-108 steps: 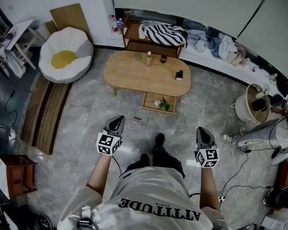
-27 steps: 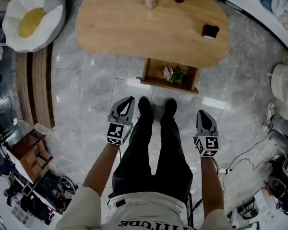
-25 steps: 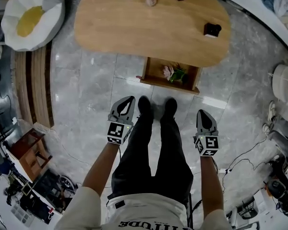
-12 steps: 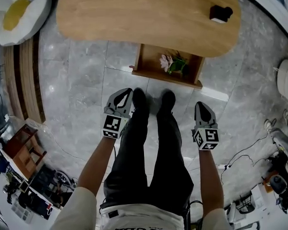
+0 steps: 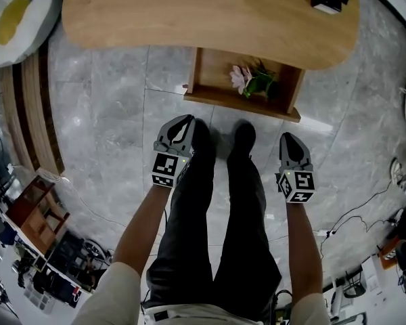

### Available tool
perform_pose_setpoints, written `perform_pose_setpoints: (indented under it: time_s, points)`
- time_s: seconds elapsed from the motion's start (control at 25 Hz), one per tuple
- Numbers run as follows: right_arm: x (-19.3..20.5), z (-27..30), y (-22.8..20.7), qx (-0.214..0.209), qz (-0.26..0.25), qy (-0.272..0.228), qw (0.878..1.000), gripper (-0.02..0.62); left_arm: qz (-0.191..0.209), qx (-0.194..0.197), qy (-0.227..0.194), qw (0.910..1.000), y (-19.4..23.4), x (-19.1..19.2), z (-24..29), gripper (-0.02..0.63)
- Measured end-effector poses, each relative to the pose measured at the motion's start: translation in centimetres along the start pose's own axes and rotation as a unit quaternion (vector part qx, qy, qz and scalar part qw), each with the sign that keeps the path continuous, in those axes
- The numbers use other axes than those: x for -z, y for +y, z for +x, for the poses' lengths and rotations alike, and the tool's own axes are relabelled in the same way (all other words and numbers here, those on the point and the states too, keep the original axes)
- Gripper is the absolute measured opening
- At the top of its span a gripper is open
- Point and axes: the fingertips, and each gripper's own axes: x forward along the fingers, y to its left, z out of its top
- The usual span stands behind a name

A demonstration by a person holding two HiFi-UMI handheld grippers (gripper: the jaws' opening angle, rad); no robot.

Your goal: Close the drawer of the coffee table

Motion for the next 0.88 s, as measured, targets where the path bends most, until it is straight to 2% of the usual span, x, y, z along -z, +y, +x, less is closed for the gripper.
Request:
perform_pose_setpoints:
  time_s: [0.08,0.16,0.48,0.76,0.88]
  points:
    - [1.0,1.3,-0.6,0.007,0.008,0.003,1.0,0.031,-0.001,-0.003,0.007,1.0,0.4,1.3,1.1,0.023]
    - [1.8,2.3,-1.0,0.013,0.021,0.004,1.0,0.077,-0.002,-0.008,0.016,0.9998,0.7,2.7,2.1,0.023]
    - [3.9,5.5,-1.4,0.033,0.053,0.002,0.998,0.084,-0.027,-0.011,0.026,0.9992,1.6,5.9,5.4,0.028]
    - [5.2,7.3,-2.6,0.07,0.086,0.0,0.994,0.11,-0.071,-0.028,0.027,0.9967,2.1,7.3,7.6,0.152]
    - [5.3,7.6,-2.7,0.078,0.099,-0.001,0.992,0.127,-0.087,-0.034,0.021,0.9954,2.2,7.1,7.8,0.178]
